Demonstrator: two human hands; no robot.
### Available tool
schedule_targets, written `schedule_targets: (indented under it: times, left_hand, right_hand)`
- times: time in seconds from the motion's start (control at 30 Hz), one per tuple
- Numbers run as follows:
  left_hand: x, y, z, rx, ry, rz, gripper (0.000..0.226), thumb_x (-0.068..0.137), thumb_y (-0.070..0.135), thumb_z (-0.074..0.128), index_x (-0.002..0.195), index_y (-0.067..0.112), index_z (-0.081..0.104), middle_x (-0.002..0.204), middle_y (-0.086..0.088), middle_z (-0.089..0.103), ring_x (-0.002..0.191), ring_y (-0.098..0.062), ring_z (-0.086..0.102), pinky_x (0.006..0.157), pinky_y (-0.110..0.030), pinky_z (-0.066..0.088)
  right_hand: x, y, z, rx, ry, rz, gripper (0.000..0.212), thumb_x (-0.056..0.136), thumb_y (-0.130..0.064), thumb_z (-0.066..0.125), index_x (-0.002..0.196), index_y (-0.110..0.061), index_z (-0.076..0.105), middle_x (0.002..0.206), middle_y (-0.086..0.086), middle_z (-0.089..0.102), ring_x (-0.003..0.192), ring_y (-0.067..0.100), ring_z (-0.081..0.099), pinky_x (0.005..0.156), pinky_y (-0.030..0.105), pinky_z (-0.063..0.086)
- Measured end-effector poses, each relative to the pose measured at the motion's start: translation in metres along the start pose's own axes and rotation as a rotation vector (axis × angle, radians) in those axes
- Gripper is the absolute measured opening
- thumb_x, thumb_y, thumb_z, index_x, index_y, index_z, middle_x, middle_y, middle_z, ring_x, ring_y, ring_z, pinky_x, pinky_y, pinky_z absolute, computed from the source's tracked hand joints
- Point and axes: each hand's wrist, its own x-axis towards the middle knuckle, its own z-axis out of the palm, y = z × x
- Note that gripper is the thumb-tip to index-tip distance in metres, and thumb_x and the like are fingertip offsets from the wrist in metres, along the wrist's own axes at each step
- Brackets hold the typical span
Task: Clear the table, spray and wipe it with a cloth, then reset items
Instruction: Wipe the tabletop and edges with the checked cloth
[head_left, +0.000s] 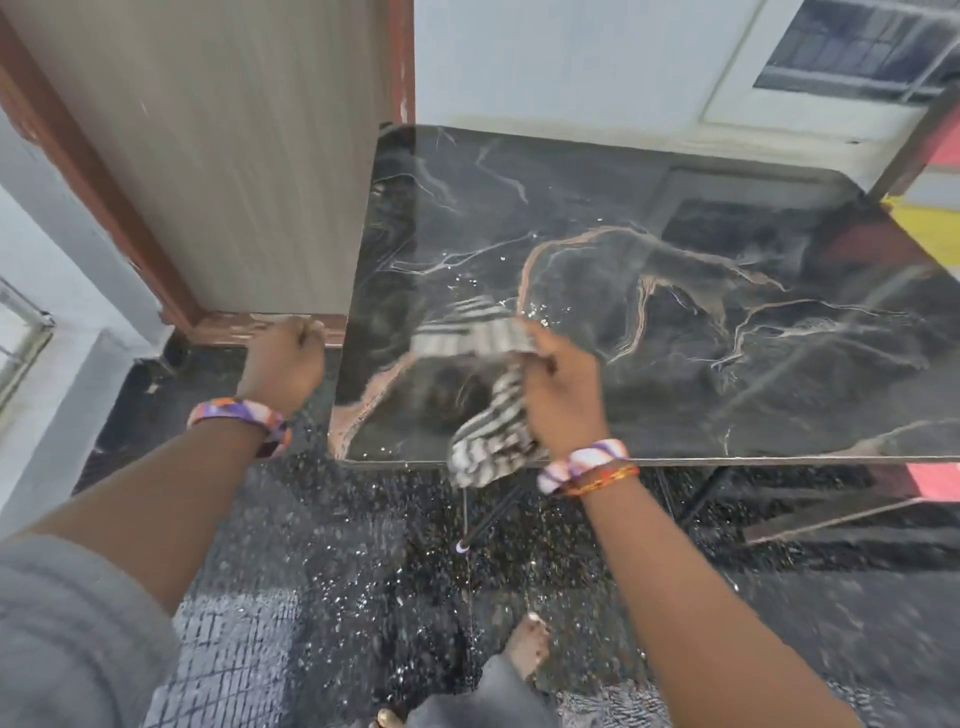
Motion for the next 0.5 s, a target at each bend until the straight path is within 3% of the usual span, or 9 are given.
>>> schedule_targets:
  times: [0.03,0.07,0.13,0.2,0.27,0.33,0.5]
  left_hand:
    - [0.002,0.005,0.008,-0.033,-0.020,-0.023,0.038,0.098,0.017,0.031,0.096,-0.012,0.057,0.107,-0.036,0.059,0.102,-0.045,0.054,0.078,-0.037,0.035]
    - [0.004,0.010,0.015,-0.066,-0.028,-0.052,0.041,0.099,0.020,0.029,0.104,-0.011,0.056,0.115,-0.036,0.057,0.109,-0.045,0.051,0.086,-0.040,0.037]
    - [0.007,0.017,0.026,-0.113,-0.023,-0.160,0.048,0.100,0.027,0.025,0.120,-0.008,0.051,0.129,-0.035,0.049,0.121,-0.046,0.044,0.100,-0.041,0.033]
    - [0.012,0.019,0.034,-0.135,-0.008,-0.249,0.052,0.100,0.030,0.022,0.126,-0.008,0.047,0.134,-0.033,0.045,0.125,-0.046,0.040,0.104,-0.042,0.031]
    - [0.020,0.016,0.039,-0.131,-0.014,-0.281,0.053,0.100,0.031,0.022,0.126,-0.009,0.046,0.134,-0.033,0.045,0.125,-0.047,0.040,0.104,-0.042,0.031]
    - [0.023,0.013,0.042,-0.131,-0.032,-0.293,0.054,0.100,0.031,0.023,0.123,-0.011,0.049,0.131,-0.034,0.048,0.122,-0.048,0.042,0.102,-0.043,0.033]
    - [0.031,-0.001,0.051,-0.300,-0.021,-0.350,0.053,0.097,0.036,0.031,0.099,-0.009,0.061,0.109,-0.031,0.059,0.110,-0.045,0.052,0.091,-0.041,0.040]
  right_hand:
    - [0.009,0.008,-0.017,-0.080,0.165,0.015,0.047,0.086,0.010,0.042,0.121,-0.015,0.062,0.109,0.004,0.068,0.086,0.005,0.059,0.084,0.027,0.052]
    - [0.018,0.019,-0.034,-0.193,0.309,0.054,0.048,0.087,0.007,0.042,0.125,-0.018,0.059,0.115,0.007,0.067,0.089,0.014,0.058,0.086,0.031,0.050]
    - [0.033,0.044,-0.065,-0.444,0.413,0.201,0.050,0.091,-0.002,0.042,0.136,-0.023,0.046,0.130,0.012,0.058,0.103,0.029,0.059,0.089,0.039,0.045]
    - [0.050,0.069,-0.083,-0.633,0.247,0.383,0.052,0.095,-0.012,0.038,0.146,-0.017,0.028,0.149,0.012,0.035,0.127,0.037,0.044,0.102,0.044,0.037]
    - [0.068,0.085,-0.084,-0.804,0.050,0.415,0.054,0.097,-0.021,0.035,0.147,-0.005,0.020,0.157,0.014,0.013,0.141,0.036,0.021,0.113,0.046,0.025]
    - [0.085,0.089,-0.074,-0.892,-0.038,0.364,0.054,0.098,-0.025,0.034,0.146,-0.003,0.022,0.157,0.017,0.008,0.143,0.035,0.012,0.116,0.045,0.017]
    - [0.123,0.075,-0.034,-0.936,-0.206,0.119,0.049,0.098,-0.021,0.035,0.145,-0.010,0.028,0.157,0.013,0.011,0.143,0.034,0.016,0.115,0.043,0.016]
